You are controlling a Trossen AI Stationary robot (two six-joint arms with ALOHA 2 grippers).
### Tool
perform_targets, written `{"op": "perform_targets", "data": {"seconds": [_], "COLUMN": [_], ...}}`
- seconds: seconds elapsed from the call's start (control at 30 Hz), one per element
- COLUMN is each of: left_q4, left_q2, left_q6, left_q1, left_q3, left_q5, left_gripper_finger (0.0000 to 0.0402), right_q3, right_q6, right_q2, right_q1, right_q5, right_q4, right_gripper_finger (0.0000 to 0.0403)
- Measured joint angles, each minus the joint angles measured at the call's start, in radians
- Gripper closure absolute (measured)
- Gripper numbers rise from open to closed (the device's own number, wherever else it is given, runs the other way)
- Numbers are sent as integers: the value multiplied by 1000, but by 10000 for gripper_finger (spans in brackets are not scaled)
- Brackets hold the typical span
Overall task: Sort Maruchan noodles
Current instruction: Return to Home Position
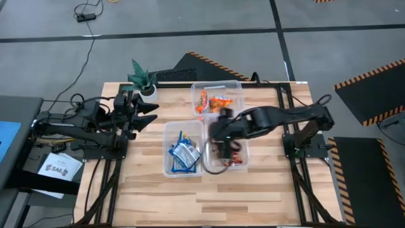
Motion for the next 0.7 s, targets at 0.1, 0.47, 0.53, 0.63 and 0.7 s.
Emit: {"op": "perform_targets", "data": {"seconds": [0.1,0.47,0.53,0.63,0.7], "left_q4": [-2,-13,-13,-22,-27], "left_q2": [0,-1,-1,-11,-16], "left_q6": [3,8,8,9,25], "left_q1": [0,0,0,0,0], "left_q3": [0,0,0,0,1], "left_q5": [0,0,0,1,7], "left_gripper_finger": [166,166,166,166,166], "right_q3": [-82,-721,-795,-848,-853], "right_q6": [57,689,790,864,871], "right_q2": [-87,-681,-752,-806,-820], "right_q1": [6,250,299,322,321], "right_q5": [3,231,283,327,332], "right_q4": [-105,88,127,173,171], "right_gripper_finger": [111,136,155,210,268]}}
